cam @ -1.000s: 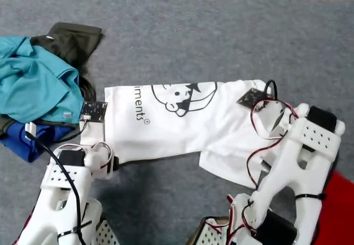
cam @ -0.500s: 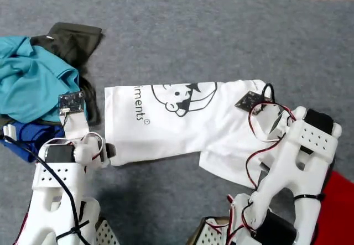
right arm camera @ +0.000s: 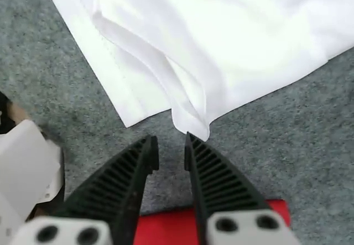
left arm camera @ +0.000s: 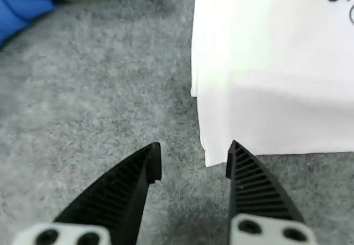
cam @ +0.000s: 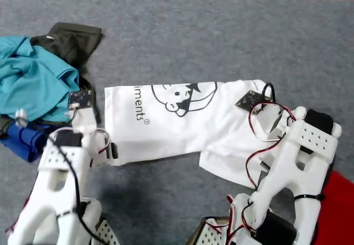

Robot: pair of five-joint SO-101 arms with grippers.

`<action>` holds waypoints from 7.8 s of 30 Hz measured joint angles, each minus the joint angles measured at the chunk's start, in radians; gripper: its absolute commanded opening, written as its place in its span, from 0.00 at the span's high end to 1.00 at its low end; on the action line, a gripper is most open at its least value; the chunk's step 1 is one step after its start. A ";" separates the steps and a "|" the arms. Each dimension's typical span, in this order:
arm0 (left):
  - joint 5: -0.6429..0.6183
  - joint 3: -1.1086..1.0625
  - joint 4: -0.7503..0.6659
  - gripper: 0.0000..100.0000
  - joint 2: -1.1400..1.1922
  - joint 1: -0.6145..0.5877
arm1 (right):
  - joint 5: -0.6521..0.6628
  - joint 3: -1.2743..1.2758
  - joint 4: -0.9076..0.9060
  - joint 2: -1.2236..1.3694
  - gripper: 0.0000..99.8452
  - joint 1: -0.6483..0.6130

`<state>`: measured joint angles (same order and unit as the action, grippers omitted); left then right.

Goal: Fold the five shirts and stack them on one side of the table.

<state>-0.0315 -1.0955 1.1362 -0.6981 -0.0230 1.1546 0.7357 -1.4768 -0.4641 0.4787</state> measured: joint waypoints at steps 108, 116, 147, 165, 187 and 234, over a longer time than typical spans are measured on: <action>-0.232 0.420 -0.078 0.93 0.374 0.141 | 0.269 0.244 0.215 0.055 0.98 -0.101; -0.238 0.505 -0.071 0.93 0.374 0.141 | 0.244 0.133 0.138 -0.009 0.98 -0.110; -0.218 0.799 0.253 0.79 0.644 0.063 | 0.480 0.222 0.072 -0.018 0.85 0.115; -0.273 0.563 0.078 0.79 0.652 0.089 | 0.416 0.381 0.230 -0.018 0.85 0.103; -0.293 0.560 0.044 0.85 0.652 0.161 | 0.439 0.290 0.298 0.038 0.85 0.103; 0.017 0.580 0.213 0.85 0.652 0.081 | 0.232 0.086 0.319 0.275 1.00 -0.026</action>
<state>-0.0146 -0.5155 1.3495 -0.0460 0.0583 1.3863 0.8216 -1.1577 -0.1895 0.4526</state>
